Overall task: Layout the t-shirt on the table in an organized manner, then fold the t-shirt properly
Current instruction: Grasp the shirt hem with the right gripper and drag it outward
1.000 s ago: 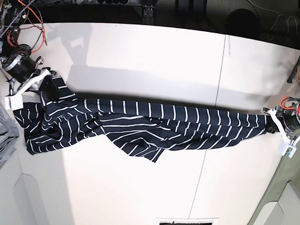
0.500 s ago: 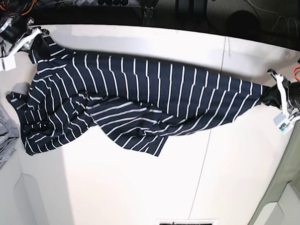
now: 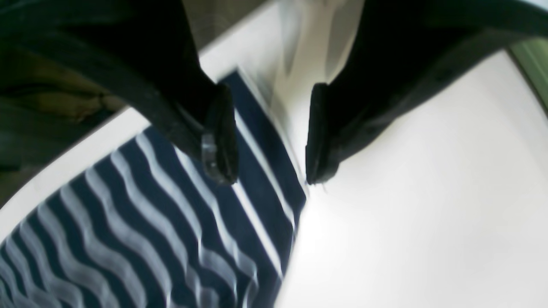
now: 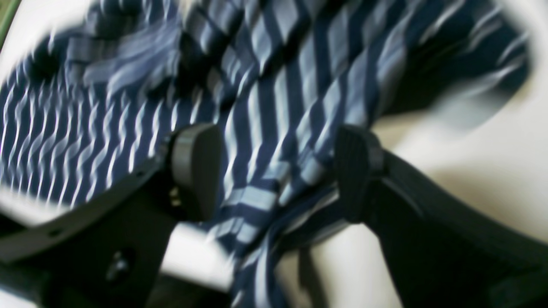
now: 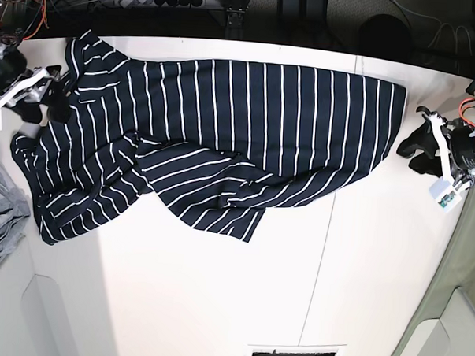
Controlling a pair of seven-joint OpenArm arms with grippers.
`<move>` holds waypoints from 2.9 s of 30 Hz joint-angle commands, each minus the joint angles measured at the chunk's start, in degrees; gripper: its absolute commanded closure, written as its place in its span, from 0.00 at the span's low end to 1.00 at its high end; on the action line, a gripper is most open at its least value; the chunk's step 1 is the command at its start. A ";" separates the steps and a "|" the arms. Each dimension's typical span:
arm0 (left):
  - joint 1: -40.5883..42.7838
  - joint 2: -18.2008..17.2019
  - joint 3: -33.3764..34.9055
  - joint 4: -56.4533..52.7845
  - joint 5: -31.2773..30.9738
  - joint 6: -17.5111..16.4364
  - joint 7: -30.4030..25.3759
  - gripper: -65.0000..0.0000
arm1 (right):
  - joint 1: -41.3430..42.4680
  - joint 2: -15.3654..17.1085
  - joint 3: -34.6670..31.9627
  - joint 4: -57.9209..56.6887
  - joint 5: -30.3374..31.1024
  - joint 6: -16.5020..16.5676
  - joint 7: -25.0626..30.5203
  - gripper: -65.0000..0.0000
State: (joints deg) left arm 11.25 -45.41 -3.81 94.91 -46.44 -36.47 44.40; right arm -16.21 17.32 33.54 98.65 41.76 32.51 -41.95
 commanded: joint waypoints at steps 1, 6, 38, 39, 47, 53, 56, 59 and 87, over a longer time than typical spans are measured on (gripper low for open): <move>-1.01 -0.57 -0.70 0.76 -0.66 -0.20 -1.79 0.57 | 2.38 0.46 0.20 0.63 -1.07 -0.48 2.12 0.37; -1.27 3.98 -0.70 0.74 3.72 0.66 -5.68 0.57 | 11.41 -1.99 -2.10 -5.68 -8.00 -2.56 3.06 0.37; 0.17 10.47 -0.66 -2.80 9.03 3.45 -7.78 0.57 | 41.92 -9.60 -17.09 -31.71 -20.39 -3.17 12.74 1.00; 0.17 10.47 -0.66 -2.80 9.03 3.45 -7.78 0.57 | 43.56 -9.60 -17.90 -31.71 -21.38 -3.23 12.13 1.00; -2.82 10.47 -0.63 -2.80 8.98 3.48 -8.66 0.57 | 46.40 -9.57 -19.63 -31.69 -20.28 -4.48 -2.03 0.35; -11.85 10.51 -0.44 -2.80 8.50 5.62 -10.62 0.57 | 36.85 -9.62 -19.63 -29.22 -13.84 -4.20 -4.63 0.35; -17.05 10.80 2.84 -3.96 8.98 8.46 -12.96 0.57 | 30.88 -10.25 -19.63 -28.09 -13.03 -4.00 -3.80 0.36; -24.02 13.31 9.94 -8.35 13.42 9.33 -15.56 0.65 | 26.53 -11.26 -19.63 -27.87 -13.03 -2.75 -1.81 0.53; -45.59 37.27 40.28 -56.70 35.52 17.97 -32.61 1.00 | 20.13 -15.41 -19.63 -27.74 -17.70 -1.64 1.01 1.00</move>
State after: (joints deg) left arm -32.58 -7.46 36.69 37.91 -11.25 -19.16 11.42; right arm 3.38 1.72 13.85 70.13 24.86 30.68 -40.93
